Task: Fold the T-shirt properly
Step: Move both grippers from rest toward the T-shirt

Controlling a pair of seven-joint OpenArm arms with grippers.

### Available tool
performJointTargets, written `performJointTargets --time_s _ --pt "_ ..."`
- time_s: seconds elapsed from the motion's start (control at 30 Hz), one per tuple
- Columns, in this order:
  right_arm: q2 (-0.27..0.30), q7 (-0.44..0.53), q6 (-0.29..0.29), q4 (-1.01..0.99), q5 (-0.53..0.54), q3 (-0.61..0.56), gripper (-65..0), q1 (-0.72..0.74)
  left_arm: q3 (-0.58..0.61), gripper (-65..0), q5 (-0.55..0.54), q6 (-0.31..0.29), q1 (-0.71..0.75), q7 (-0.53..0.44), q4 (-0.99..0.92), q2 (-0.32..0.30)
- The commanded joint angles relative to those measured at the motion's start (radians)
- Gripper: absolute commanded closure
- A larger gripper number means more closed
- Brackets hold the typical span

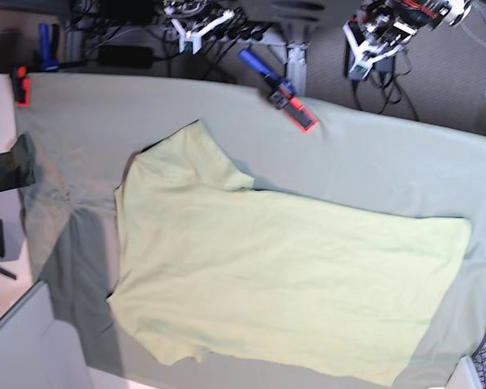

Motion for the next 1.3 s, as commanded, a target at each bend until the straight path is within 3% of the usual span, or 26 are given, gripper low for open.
performJointTargets --time_s 0.0,0.17,0.27,0.6,0.73,0.9,1.03,1.13,1.27 --pt "0.016 0.012 0.051 0.018 -0.012 -0.002 0.0 -0.029 -0.001 -4.5 0.002 -0.017 0.031 -0.026 0.009 -0.015" --pt "0.053 0.061 0.072 0.138 -0.023 -0.055 0.0 -0.195 -0.001 -4.5 0.003 -0.101 0.186 -0.214 0.144 -0.098" --pt "0.077 0.077 0.072 0.246 -0.016 -0.110 0.0 -0.312 -0.005 -4.6 0.017 -0.115 0.285 -0.301 0.294 -0.160" --pt "0.196 0.076 0.073 0.790 0.264 -0.140 0.0 -0.750 -0.184 -4.6 0.046 -0.116 0.698 -0.298 1.032 -0.307" --pt "0.246 0.075 0.074 1.040 0.377 -0.075 0.0 -0.914 -0.280 -4.6 0.006 -0.116 0.851 -0.232 1.367 -0.340" --pt "0.274 0.041 0.076 1.320 0.538 0.068 0.0 -1.041 -0.391 -4.6 -0.100 -0.116 0.950 -0.019 1.729 -0.354" --pt "0.274 -0.109 0.064 1.465 0.706 0.177 0.0 -1.022 -0.458 -5.7 -0.209 -0.116 0.951 0.113 1.893 -0.354" --pt "0.274 -0.262 -0.006 1.519 0.827 0.239 -0.1 -0.945 -0.488 -13.8 -0.256 -0.123 0.936 0.122 1.927 -0.354" --pt "0.273 -0.316 -0.068 1.525 0.914 0.266 -22.7 -0.806 -0.500 -25.1 -0.270 -0.122 0.876 0.174 1.926 -0.355"
